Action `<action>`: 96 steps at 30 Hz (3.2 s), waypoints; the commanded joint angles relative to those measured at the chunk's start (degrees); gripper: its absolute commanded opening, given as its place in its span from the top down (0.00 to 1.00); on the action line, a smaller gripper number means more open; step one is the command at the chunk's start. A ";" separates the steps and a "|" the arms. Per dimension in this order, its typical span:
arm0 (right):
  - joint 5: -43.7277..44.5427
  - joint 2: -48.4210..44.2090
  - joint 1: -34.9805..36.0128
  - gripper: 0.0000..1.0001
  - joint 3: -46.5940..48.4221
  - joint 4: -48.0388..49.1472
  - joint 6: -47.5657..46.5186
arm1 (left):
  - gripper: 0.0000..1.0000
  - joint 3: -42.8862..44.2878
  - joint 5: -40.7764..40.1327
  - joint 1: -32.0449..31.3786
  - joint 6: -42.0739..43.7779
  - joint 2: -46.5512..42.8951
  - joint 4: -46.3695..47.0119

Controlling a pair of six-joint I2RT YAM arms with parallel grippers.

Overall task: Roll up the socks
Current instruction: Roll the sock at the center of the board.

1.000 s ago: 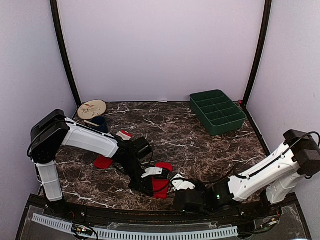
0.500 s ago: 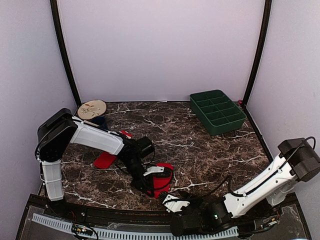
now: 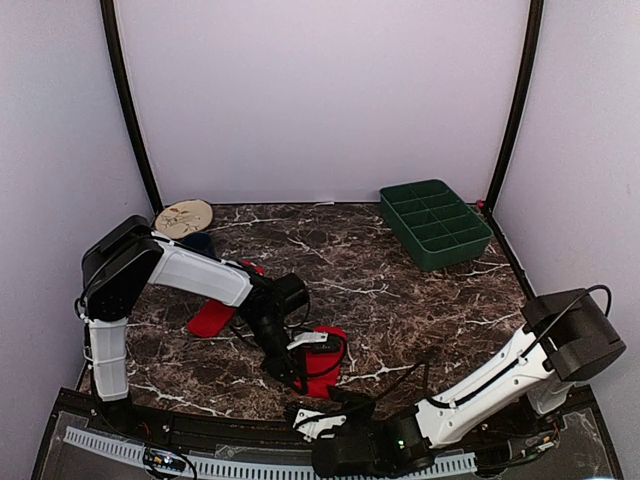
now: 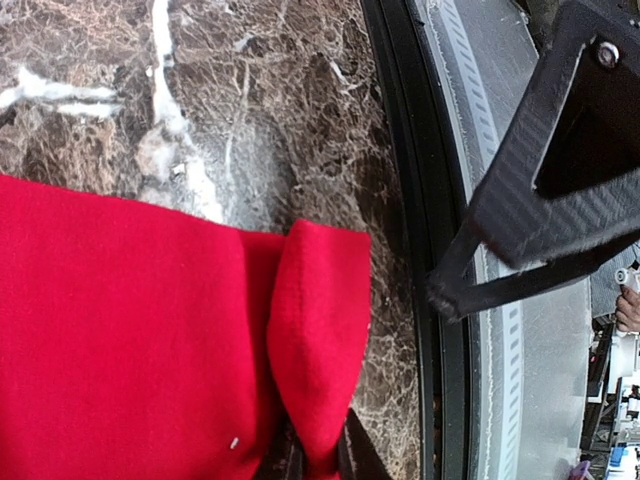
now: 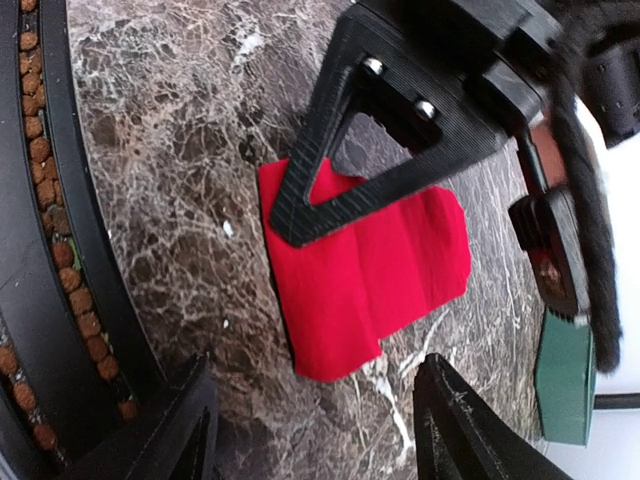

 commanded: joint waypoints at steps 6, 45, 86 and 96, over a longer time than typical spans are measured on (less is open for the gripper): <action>-3.51 2.97 -4.73 0.36 2.96 1.79 -7.11 | 0.86 1.94 1.78 0.27 1.68 1.23 -3.86; -32.61 1.91 -16.71 0.78 5.61 -17.69 -8.63 | 0.73 6.27 2.16 2.11 1.42 4.78 -7.72; -50.16 -2.90 -27.30 0.85 7.29 -19.50 -1.96 | 0.58 -14.42 -4.27 13.09 -18.87 -14.58 21.17; -73.40 -3.45 -37.70 0.85 6.36 -19.34 1.53 | 0.58 -21.84 -4.72 12.78 -25.05 -20.76 37.35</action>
